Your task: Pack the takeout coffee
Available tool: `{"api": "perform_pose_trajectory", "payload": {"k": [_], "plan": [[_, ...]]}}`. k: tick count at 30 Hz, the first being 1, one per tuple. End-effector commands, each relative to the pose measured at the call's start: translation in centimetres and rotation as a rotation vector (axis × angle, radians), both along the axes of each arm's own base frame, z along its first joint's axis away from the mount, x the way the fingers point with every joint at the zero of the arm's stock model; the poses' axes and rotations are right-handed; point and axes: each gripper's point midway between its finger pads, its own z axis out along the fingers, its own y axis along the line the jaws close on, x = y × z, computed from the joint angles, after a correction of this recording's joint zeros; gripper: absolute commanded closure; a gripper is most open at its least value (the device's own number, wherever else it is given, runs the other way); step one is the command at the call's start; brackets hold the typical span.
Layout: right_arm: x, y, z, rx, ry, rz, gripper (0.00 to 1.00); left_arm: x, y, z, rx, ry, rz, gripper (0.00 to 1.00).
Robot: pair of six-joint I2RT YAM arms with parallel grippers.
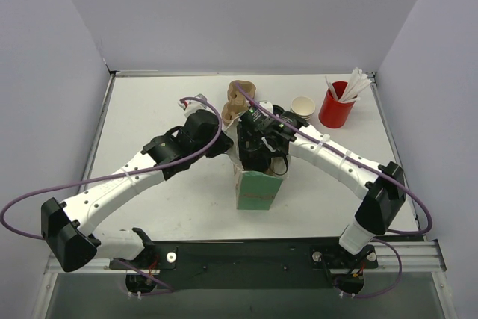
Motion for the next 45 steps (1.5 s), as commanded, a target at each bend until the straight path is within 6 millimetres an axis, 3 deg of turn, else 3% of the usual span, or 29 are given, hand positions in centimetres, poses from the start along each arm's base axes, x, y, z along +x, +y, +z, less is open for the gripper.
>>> {"api": "perform_pose_trajectory", "payload": {"k": [1,18,38,45], "plan": [[-0.8,-0.6,0.9,-0.006,-0.011,0.022,0.47,0.4,0.3,1.4,-0.052,-0.036,0.054,1.00],[-0.9,0.2,-1.0,-0.021,0.058,0.032,0.48,0.5,-0.1,2.0,-0.066,-0.055,0.032,1.00],[1.3,-0.7,-2.7,-0.087,0.065,-0.028,0.49,0.1,-0.3,2.0,-0.075,-0.065,0.005,1.00],[1.8,-0.5,-3.4,-0.100,0.059,-0.028,0.49,-0.1,-0.6,3.1,-0.067,-0.104,-0.053,1.00]]}}
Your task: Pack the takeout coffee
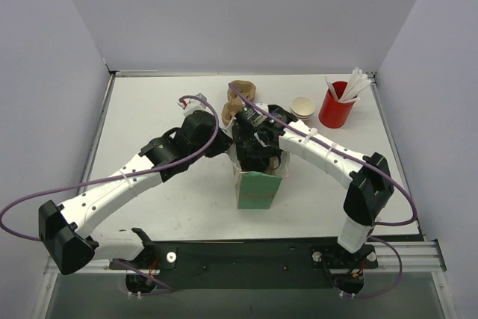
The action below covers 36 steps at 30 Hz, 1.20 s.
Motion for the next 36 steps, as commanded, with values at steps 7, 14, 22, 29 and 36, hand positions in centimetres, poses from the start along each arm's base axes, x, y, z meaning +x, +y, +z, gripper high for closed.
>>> {"api": "perform_pose_trajectory", "payload": {"k": [7,14,22,29,36], "plan": [[0.9,-0.8,-1.6,-0.070,0.000,-0.022,0.50,-0.1,-0.7,2.6,-0.051,-0.066,-0.044,1.00],[0.7,-1.1,-2.6,-0.075,0.021,-0.028,0.51,-0.1,-1.1,2.6,-0.055,-0.066,-0.062,1.00],[0.5,-1.1,-3.0,-0.074,0.033,-0.015,0.52,-0.1,-1.4,3.0,-0.048,-0.068,-0.078,1.00],[1.0,-0.9,0.9,-0.012,-0.052,0.008,0.52,0.1,-1.1,2.4,-0.033,-0.043,-0.051,1.00],[0.3,-1.5,3.4,0.033,-0.097,0.019,0.52,0.3,-1.1,2.1,-0.027,-0.031,-0.033,1.00]]}}
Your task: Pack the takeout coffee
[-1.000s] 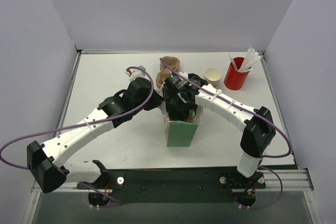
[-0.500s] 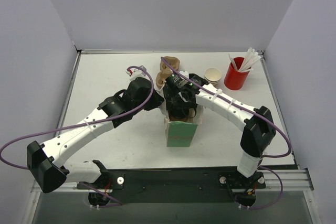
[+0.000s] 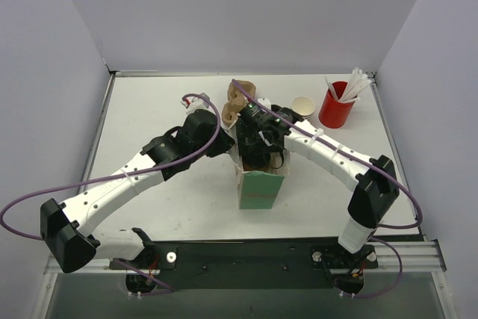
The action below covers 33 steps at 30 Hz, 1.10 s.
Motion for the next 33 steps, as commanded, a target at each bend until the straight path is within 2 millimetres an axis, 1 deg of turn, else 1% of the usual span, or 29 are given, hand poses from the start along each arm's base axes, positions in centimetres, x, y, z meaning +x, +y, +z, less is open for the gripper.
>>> {"api": "perform_pose_trajectory", "payload": {"k": [1,6,10,16,20,29,33], "plan": [[-0.9,-1.6,3.2,0.024,-0.054,0.003,0.52,0.6,-0.8,2.1,-0.044,-0.026,0.011,1.00],[-1.2,-1.5,4.0,0.048,-0.059,0.022,0.52,0.7,-0.8,1.8,-0.041,-0.020,0.018,1.00],[-2.3,-1.0,4.2,0.073,-0.041,0.063,0.52,0.9,-0.8,2.4,-0.051,-0.036,0.031,1.00],[-3.9,-0.7,3.1,0.078,0.011,0.116,0.52,1.2,-0.9,2.6,-0.051,-0.041,0.038,1.00],[-4.7,-0.4,2.8,0.079,0.022,0.151,0.52,1.2,-0.8,2.5,-0.049,-0.038,0.046,1.00],[-5.3,-0.4,3.3,0.083,0.012,0.177,0.53,1.4,-0.4,2.2,-0.038,-0.027,0.068,1.00],[-6.1,-0.4,2.9,0.086,0.037,0.204,0.53,1.4,-0.5,2.1,-0.038,-0.026,0.071,1.00]]}}
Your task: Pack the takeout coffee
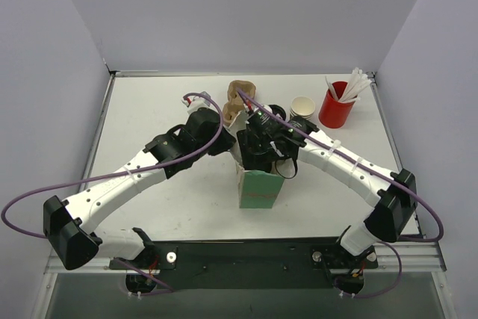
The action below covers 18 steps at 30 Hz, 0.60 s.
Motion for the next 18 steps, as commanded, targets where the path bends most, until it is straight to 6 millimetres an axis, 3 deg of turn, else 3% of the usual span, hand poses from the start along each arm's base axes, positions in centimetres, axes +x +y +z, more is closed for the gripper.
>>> {"api": "perform_pose_trajectory", "payload": {"k": [1,18], "plan": [[-2.0,-0.5,0.1,0.002,0.035,0.051,0.53,0.8,-0.1,2.0,-0.039,-0.033,0.045,1.00],[-4.2,-0.5,-2.4,-0.031,0.152,0.099,0.54,0.8,0.3,1.9,-0.039,-0.036,0.062,1.00]]}}
